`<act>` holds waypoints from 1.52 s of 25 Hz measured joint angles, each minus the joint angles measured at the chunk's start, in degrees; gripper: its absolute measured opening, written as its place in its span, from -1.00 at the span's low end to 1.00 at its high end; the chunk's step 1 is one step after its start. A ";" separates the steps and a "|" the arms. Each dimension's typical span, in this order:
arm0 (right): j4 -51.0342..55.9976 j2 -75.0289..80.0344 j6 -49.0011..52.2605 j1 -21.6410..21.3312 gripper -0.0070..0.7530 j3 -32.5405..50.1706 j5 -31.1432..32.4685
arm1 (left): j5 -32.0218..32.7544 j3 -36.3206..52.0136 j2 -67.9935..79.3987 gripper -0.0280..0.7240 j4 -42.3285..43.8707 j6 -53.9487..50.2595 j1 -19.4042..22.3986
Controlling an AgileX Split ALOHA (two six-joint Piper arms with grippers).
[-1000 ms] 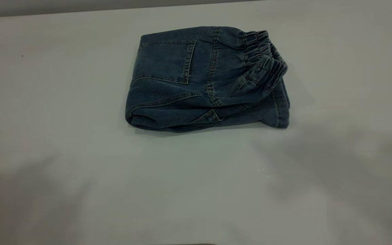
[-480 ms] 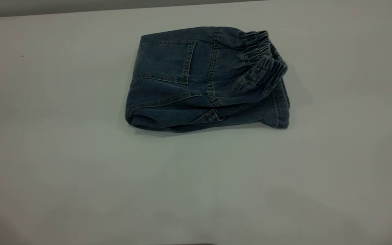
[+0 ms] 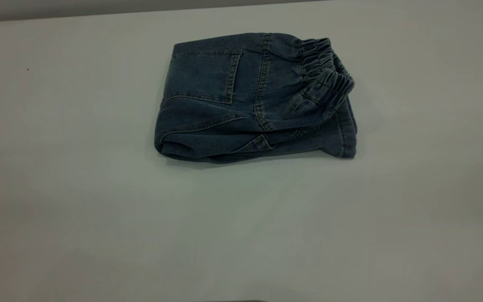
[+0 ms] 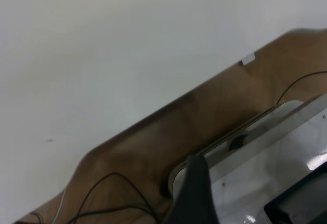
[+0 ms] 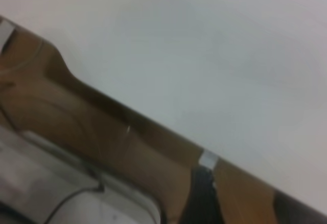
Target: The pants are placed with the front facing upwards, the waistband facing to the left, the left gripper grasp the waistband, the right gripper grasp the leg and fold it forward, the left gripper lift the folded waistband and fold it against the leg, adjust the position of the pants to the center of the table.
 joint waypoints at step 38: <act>0.06 -5.92 0.95 0.00 0.27 5.29 -3.84 | -3.19 7.52 -6.42 0.60 6.61 0.12 0.00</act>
